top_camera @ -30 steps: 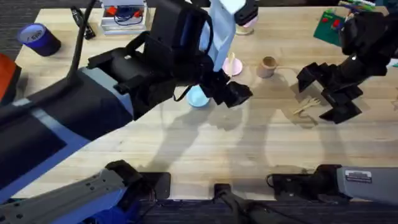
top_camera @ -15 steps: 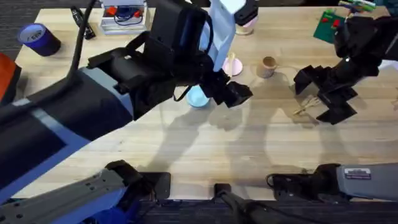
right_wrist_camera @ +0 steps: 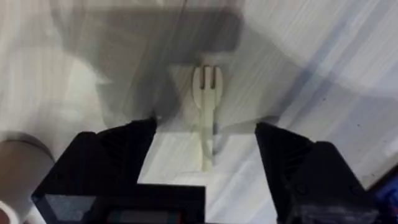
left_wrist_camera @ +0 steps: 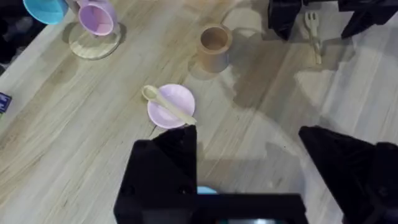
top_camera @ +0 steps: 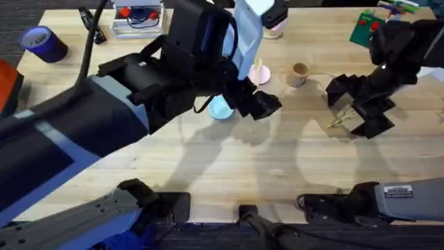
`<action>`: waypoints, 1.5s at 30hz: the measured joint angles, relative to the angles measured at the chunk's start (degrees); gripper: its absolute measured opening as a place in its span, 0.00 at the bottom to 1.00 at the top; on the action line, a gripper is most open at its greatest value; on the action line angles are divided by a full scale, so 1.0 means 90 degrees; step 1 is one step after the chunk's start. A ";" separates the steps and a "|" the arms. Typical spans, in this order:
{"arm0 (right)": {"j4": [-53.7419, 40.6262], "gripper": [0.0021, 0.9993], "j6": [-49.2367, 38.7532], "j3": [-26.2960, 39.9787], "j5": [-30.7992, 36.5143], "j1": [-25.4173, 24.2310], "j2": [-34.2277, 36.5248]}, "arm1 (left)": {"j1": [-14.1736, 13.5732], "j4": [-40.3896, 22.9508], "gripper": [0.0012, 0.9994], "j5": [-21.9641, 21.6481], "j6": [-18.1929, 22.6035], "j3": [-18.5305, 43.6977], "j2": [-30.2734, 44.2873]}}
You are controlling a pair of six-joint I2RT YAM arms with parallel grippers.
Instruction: Pick up a utensil and set it on the pink plate, then put the other utensil in the container.
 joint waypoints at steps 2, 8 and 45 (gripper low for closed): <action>0.0114 1.00 0.0000 -0.0025 -0.0002 0.0000 -0.0001 | 0.0000 0.0002 1.00 0.0001 0.0000 0.0000 0.0000; 0.0614 0.99 0.0044 -0.0348 -0.0020 0.0002 -0.0165 | 0.0000 0.0000 1.00 0.0000 0.0000 0.0000 0.0000; 0.0873 0.03 0.0082 -0.0517 0.0275 0.0059 -0.0401 | 0.0000 0.0000 0.99 0.0002 0.0000 0.0000 0.0000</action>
